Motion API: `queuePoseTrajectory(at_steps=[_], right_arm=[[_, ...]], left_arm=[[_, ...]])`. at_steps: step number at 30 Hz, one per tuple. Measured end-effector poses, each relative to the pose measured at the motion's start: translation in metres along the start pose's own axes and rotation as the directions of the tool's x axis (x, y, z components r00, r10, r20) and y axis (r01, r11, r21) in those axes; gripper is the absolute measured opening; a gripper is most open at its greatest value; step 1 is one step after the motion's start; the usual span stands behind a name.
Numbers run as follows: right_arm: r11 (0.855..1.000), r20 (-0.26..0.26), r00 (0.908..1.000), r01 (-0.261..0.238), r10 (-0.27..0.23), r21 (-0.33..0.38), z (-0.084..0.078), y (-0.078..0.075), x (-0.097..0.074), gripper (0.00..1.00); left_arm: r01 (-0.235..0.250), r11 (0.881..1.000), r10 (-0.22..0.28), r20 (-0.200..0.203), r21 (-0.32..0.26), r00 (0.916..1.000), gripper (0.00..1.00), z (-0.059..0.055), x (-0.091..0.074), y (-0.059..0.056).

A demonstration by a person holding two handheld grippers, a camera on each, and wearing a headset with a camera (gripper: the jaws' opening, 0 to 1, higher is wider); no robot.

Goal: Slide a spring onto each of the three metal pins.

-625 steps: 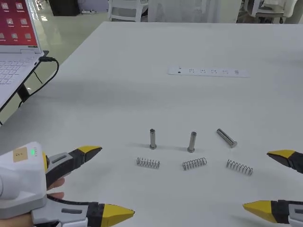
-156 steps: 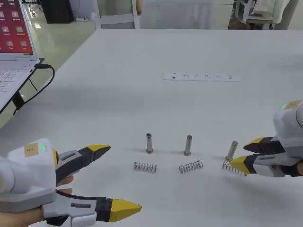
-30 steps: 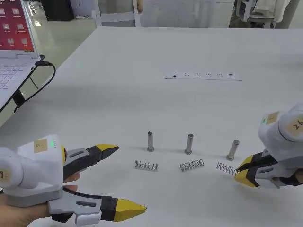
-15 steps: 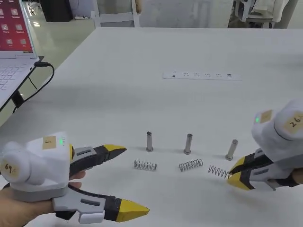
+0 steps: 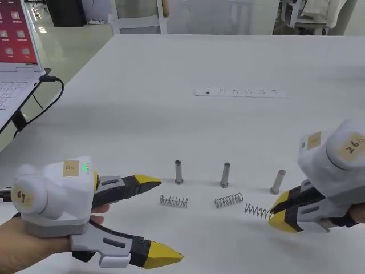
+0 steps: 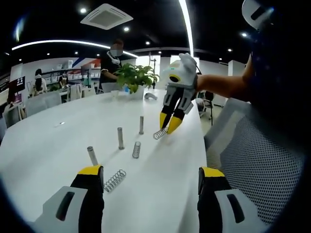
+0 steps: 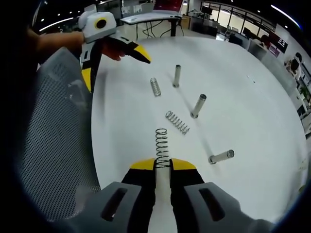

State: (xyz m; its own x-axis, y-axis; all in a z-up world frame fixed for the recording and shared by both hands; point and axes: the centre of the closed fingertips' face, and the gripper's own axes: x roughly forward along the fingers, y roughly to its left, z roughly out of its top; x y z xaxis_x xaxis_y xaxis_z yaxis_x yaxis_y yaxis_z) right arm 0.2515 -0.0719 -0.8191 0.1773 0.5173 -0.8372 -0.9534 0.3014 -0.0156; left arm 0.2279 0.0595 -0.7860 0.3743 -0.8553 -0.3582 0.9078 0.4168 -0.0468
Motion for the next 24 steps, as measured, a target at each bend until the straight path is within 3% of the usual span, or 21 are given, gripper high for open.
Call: queuePoseTrajectory(at_steps=[24], right_arm=[[0.995, 0.007, 0.9985, -0.053, 0.054, -0.084, 0.023, 0.02, -0.002, 0.08]], left_arm=[[0.054, 0.998, -0.054, -0.009, 0.035, 0.9985, 0.61, 0.003, 0.005, -0.005]])
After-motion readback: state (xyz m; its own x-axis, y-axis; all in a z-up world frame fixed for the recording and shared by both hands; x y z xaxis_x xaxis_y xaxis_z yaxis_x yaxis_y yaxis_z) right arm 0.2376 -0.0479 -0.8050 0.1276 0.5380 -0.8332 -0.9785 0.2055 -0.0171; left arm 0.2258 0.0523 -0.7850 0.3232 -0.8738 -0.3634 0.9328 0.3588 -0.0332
